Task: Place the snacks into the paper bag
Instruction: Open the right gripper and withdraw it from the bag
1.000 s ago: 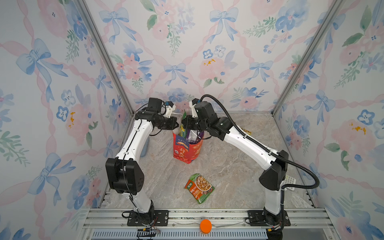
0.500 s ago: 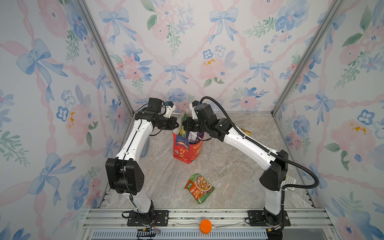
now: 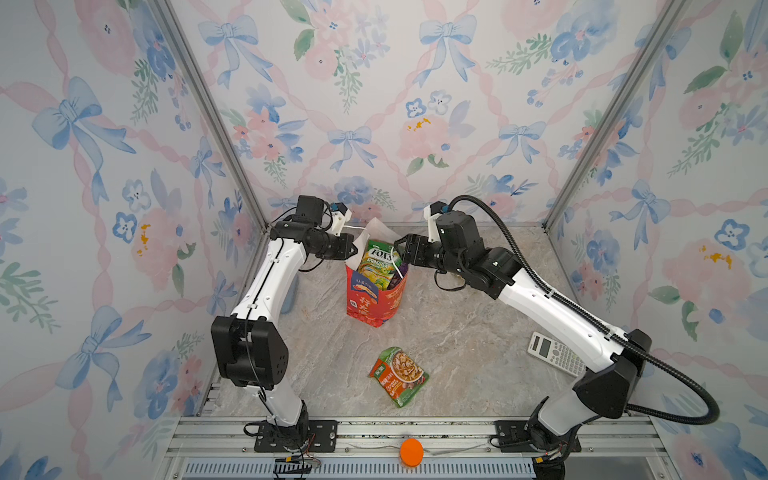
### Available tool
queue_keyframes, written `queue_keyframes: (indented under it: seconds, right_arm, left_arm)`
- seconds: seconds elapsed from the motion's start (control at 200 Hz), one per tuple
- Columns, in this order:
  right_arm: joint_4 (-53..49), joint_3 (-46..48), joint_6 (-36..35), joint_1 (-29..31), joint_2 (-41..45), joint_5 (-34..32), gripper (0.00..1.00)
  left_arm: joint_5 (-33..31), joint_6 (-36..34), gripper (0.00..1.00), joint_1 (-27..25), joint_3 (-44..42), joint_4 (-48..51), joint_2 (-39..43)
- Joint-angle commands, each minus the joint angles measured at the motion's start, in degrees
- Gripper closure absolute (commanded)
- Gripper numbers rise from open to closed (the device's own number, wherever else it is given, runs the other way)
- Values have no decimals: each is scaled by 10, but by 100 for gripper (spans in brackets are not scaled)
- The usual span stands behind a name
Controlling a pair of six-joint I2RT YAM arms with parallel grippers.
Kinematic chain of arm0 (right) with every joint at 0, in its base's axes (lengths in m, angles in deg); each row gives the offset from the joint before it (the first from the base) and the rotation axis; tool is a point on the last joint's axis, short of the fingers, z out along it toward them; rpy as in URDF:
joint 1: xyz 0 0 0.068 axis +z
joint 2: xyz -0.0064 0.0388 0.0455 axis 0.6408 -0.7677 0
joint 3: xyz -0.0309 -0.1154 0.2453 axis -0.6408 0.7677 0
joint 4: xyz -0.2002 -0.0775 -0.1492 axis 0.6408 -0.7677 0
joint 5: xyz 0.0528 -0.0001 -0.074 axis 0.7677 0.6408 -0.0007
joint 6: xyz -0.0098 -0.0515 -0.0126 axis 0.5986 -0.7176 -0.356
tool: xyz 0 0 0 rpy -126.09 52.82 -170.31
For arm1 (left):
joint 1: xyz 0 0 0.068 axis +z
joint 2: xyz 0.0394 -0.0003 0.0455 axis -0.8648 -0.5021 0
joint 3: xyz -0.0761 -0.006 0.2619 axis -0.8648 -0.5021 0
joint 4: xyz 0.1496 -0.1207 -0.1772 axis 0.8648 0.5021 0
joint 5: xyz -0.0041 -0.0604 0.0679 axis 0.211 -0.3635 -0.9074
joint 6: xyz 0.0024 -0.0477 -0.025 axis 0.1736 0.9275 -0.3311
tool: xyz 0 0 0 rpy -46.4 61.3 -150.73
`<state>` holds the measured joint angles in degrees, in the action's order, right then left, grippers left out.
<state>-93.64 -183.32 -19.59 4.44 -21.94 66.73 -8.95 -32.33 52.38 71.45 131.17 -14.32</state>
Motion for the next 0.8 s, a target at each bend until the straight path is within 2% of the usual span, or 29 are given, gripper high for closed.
queue_keyframes:
  seconds: [0.0, 0.475, 0.79]
  right_arm:
    - [-24, 36, -7, -4, 29, -19, 25]
    - [-87, 200, 17, -9, 143, -87, 8]
    - [-101, 293, 38, -11, 153, -40, 7]
  left_arm:
    - [4, -2, 100, 2, -12, 18, -7]
    - [6, -2, 100, 1, -11, 18, -7]
    - [7, -2, 100, 1, -10, 18, -8]
